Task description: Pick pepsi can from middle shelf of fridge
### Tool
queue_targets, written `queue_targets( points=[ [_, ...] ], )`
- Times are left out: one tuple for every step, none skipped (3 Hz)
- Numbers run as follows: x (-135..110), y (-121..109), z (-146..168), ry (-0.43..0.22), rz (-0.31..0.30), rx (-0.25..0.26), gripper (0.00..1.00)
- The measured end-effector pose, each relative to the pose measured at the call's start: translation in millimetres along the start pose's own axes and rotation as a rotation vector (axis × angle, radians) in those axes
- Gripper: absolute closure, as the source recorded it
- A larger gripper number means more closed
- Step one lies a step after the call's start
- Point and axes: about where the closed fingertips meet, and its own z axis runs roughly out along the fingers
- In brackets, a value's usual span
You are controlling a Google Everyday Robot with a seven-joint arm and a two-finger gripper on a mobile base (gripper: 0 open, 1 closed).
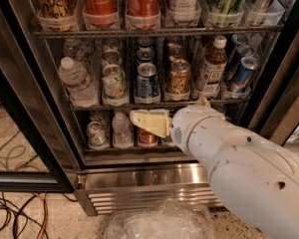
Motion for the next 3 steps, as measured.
queue_targets(
  points=[
    [-5, 17, 15, -0.027, 0.004, -0.041, 0.0],
    [-17, 69, 57, -0.09, 0.049, -0.177, 0.0],
    [-18, 94, 70, -0.144, 0.109, -0.27, 0.0]
  ],
)
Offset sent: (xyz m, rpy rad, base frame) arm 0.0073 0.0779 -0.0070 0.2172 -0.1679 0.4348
